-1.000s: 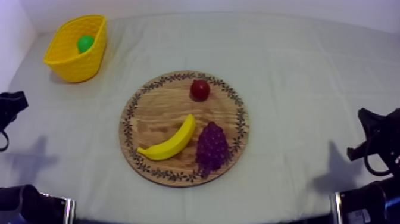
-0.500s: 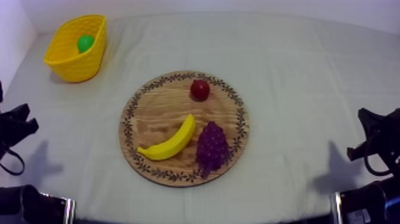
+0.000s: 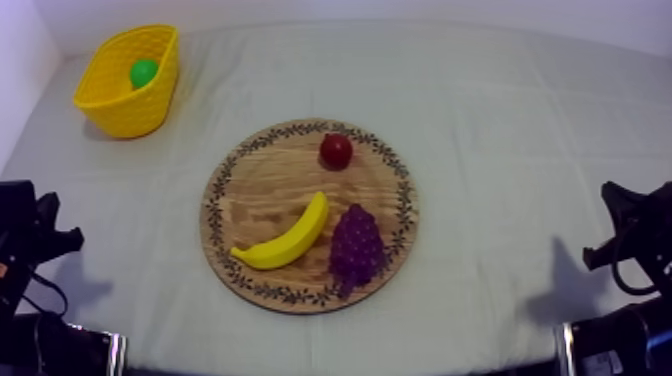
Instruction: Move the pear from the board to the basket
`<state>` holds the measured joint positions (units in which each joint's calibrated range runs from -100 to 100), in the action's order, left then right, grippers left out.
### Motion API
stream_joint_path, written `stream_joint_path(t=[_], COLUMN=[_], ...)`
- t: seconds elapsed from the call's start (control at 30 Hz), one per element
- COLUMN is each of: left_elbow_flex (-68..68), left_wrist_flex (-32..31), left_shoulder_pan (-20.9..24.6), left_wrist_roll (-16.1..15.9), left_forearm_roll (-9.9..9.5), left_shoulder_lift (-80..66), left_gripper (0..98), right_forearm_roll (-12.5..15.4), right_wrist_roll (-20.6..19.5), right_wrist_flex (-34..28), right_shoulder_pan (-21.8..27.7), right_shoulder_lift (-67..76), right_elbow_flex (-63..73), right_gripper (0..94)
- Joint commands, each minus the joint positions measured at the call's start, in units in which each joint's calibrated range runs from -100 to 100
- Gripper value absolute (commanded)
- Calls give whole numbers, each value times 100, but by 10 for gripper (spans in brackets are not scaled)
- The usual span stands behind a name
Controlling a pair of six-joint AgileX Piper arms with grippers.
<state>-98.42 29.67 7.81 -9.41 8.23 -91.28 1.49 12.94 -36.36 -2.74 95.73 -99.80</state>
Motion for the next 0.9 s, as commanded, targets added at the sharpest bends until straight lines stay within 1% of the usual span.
stream_joint_path(t=[0.0, 0.07, 0.2, 0.4, 0.47, 0.5, 0.6, 0.67, 0.73, 0.87], left_elbow_flex=[-16, -26, -20, -42, -50, -52, -56, -57, -57, -57], left_wrist_flex=[35, 141, 436, 522, 520, 519, 518, 518, 518, 518], left_shoulder_pan=[-2, -3, -48, -104, -108, -111, -116, -118, -119, -119], left_wrist_roll=[254, 555, 1259, 1875, 1876, 1797, 1412, 1308, 1375, 1715], left_forearm_roll=[-143, -307, -617, -837, -891, -906, -930, -937, -940, -942], left_shoulder_lift=[-87, -236, -674, -842, -853, -856, -861, -863, -863, -864], left_gripper=[1, 1, 1, 1, 1, 1, 1, 1, 1, 1], right_forearm_roll=[0, 0, 0, 0, 0, 0, 0, 0, 0, 0], right_wrist_roll=[2, 0, 0, -2, 0, -1, 0, 0, -1, -1], right_wrist_flex=[-2, -2, -2, -2, -2, -2, -2, -2, -2, -2], right_shoulder_pan=[-2, -2, -2, -2, -2, -2, -2, -2, -2, -2], right_shoulder_lift=[3, 3, 3, 3, 3, 3, 3, 3, 3, 3], right_elbow_flex=[2, 2, 2, 2, 2, 2, 2, 2, 2, 2], right_gripper=[4, 4, 4, 4, 4, 4, 4, 4, 4, 4])
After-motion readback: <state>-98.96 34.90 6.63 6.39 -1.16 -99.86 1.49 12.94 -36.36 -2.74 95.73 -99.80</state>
